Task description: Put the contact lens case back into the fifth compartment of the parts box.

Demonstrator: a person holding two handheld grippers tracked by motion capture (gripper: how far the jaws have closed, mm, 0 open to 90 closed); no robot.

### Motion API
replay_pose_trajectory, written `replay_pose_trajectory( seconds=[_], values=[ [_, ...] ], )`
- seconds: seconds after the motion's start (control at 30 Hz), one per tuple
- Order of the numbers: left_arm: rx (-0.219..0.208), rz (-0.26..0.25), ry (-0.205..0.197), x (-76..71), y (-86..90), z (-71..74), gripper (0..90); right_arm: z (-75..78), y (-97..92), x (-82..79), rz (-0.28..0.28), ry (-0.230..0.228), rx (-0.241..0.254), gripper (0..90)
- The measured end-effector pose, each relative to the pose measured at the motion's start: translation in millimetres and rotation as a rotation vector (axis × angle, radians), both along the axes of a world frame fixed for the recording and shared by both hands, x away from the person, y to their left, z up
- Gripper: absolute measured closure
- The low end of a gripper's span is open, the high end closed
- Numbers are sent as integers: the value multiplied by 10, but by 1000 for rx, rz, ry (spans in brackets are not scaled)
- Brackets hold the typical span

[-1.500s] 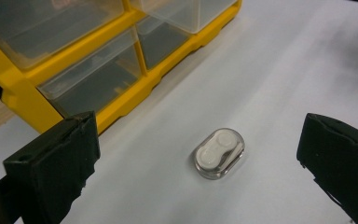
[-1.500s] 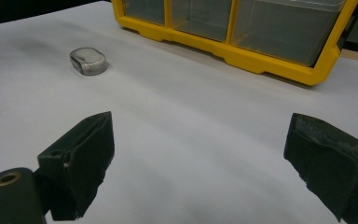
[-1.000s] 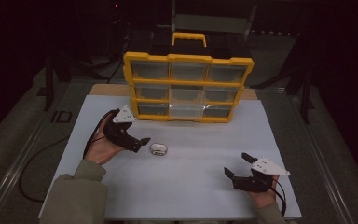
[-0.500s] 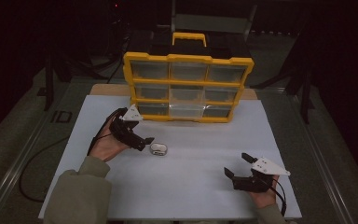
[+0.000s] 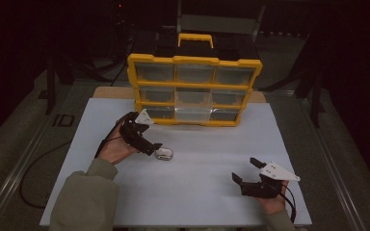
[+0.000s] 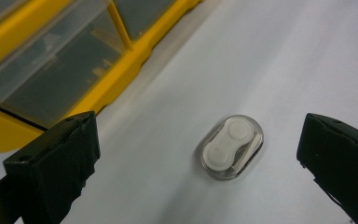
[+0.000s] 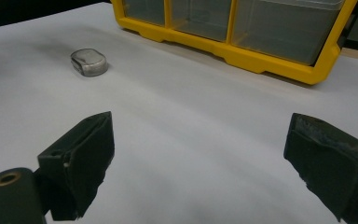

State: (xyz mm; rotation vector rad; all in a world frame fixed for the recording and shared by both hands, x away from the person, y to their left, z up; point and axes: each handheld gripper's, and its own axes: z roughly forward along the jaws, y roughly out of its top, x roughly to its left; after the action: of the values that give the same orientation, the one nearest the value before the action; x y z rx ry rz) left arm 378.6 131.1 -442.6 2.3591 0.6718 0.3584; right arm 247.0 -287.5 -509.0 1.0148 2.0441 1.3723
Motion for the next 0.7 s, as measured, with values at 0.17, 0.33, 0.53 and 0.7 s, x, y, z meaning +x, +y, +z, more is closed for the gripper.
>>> replay_pose_trajectory(
  seconds=[0.17, 0.33, 0.53, 0.7],
  values=[
    [3, -4, 10, 43, -43, -40, 0, -4, -5, 4, -2, 2, 0, 87],
    [28, -21, 36, 76, -113, -95, 0, -5, -11, 5, -2, 1, 1, 87],
    [26, -37, 60, 127, -174, -165, 0, -7, -12, 10, 0, 6, 3, 87],
    [26, -46, 69, 152, -228, -220, 0, -8, -13, 12, 0, 7, 2, 87]
  ],
)
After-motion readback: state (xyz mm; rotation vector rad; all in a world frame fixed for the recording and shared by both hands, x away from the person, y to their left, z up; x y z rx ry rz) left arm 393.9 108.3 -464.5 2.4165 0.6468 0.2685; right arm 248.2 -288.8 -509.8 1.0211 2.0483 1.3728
